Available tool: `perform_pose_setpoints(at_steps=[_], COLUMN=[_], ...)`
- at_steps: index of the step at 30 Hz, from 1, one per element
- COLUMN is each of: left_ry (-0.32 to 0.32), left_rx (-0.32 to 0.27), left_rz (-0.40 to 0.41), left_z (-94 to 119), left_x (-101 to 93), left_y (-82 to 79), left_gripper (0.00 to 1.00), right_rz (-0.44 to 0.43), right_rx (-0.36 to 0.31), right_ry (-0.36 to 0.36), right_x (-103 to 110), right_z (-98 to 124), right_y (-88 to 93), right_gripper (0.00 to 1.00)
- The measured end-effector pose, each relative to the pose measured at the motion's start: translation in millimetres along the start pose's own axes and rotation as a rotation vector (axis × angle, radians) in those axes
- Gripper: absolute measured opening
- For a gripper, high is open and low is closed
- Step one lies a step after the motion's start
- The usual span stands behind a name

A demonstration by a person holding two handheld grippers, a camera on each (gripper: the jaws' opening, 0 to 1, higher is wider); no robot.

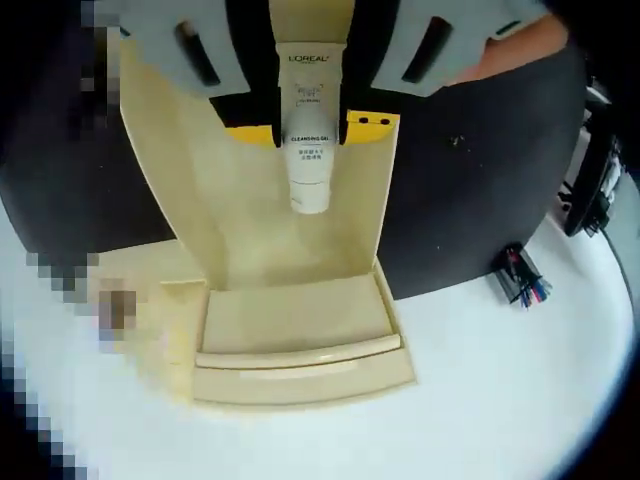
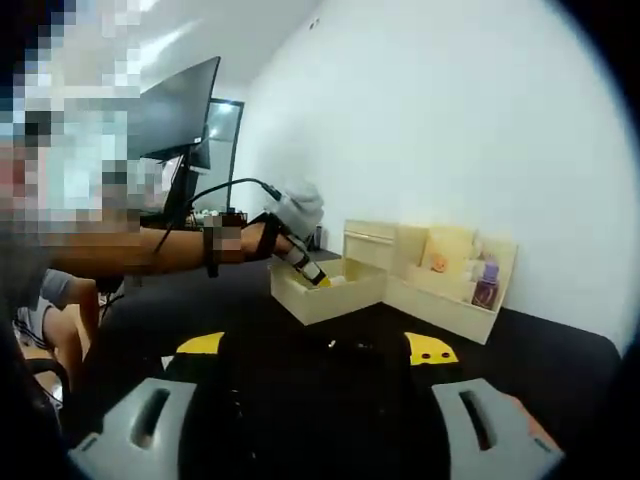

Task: Open the drawer, pick up the cosmetic bottles from the table one by one, place them into the drawer, release the gripper, close the drawer, and move the gripper away

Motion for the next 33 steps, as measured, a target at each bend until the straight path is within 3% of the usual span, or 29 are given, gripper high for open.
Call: perform_pose_setpoints(at_steps=[16, 27, 33], left_ry=[0.079, 0.241, 0.313], left_rx=[-0.12, -0.195, -0.246], left_rz=[-0.057, -0.136, -0.186], left_z=[46, 84, 105], left_x=[-13.2, -37.1, -49.0], left_y=[-22.5, -12.5, -2.5], left_gripper=[0.2, 0.22, 0.25], right_rz=[-0.013, -0.106, -0.106], right_rx=[-0.006, -0.058, -0.061], right_ry=[0.008, -0.031, -0.041], right_x=[-2, -9, -7], right_z=[1, 4, 3], right_y=[0.7, -3.9, -3.5], right_gripper=[0.62, 0.5, 0.5])
Point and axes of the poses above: the point that each gripper's makers call its tool centre point, and the gripper's own axes: z roughly backward along the fingers, x roughly to its left, y roughly out of its underside, the point moved 4 cm from there along z, roughly backward along the fingers, and after that the axes turned 7 degrees about z, right-handed, at the moved point
